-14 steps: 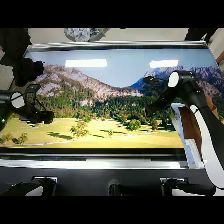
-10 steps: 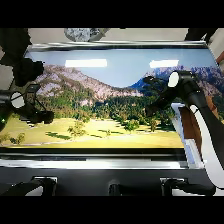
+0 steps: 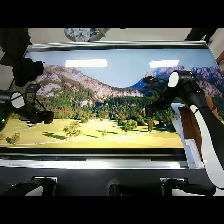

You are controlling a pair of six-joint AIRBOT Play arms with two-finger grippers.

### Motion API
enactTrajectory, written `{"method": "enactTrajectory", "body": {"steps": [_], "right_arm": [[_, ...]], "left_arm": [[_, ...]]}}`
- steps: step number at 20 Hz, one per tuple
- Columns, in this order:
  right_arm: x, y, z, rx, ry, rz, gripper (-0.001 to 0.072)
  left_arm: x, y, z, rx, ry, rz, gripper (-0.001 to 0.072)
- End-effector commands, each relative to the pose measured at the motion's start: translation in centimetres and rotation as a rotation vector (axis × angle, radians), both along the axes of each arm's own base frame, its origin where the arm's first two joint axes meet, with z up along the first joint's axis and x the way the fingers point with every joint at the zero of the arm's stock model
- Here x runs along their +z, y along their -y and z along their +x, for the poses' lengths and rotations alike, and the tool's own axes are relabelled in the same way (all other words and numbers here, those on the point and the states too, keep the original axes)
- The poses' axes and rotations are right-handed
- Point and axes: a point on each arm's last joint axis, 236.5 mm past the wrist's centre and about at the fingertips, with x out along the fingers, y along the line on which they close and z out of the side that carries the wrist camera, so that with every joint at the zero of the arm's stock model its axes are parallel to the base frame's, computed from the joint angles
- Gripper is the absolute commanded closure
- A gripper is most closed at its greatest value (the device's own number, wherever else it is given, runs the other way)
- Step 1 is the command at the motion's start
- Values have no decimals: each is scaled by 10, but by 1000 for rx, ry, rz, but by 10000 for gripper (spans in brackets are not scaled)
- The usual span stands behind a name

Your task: Fold the shirts.

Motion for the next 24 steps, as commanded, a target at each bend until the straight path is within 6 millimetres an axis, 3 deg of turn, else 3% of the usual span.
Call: {"method": "enactTrajectory", "body": {"steps": [1,6,12,15,16,17,19,21,24], "right_arm": [[0,0,0,0,-1,0,19],[0,0,0,0,-1,0,19],[0,0,0,0,-1,0,19],[0,0,0,0,-1,0,19],[0,0,0,0,-1,0,19],[0,0,0,0,0,0,19],[0,0,2,-1,7,0,20],[0,-1,9,-5,38,4,19],[1,-2,14,-9,59,8,19]], "left_arm": [[0,0,0,-1,0,0,192],[0,2,8,-3,32,-7,192],[11,9,73,-25,295,-34,202],[20,14,105,45,428,-76,198],[25,16,121,52,496,-90,133],[36,18,143,43,597,-101,-13],[68,16,187,35,830,-125,-13],[99,-8,225,149,1014,-184,-13],[102,-91,278,599,1076,-376,-13]]}}
